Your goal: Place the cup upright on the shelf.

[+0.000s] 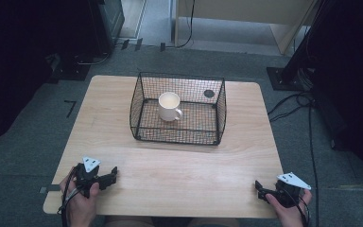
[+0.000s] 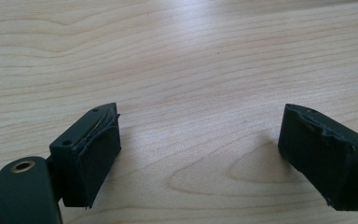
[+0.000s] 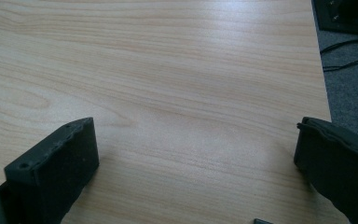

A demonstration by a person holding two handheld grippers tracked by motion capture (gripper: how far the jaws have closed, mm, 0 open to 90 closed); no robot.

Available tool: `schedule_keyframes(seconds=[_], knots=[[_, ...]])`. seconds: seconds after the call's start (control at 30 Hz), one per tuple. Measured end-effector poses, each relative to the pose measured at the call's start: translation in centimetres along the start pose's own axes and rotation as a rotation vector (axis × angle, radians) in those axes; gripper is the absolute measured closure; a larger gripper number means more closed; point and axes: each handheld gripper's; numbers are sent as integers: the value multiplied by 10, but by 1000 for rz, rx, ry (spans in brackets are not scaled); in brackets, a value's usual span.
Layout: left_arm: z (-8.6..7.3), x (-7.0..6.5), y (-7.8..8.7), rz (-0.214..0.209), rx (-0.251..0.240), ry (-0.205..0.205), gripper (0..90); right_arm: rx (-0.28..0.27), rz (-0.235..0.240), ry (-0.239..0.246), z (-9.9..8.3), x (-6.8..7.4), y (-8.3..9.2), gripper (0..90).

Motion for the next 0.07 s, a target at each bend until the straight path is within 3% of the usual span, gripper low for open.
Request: schedule_keyframes(seconds=[0.07], knots=[[0,0,0,0,0,0,132,0,0,0,0,0,0,0]])
Point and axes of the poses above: each handheld gripper's, and its own axes: y roughly backward along the jaws, z roughly out of its top, x roughly to its left, and after that the axes turned 2 degrees about x, right-handed
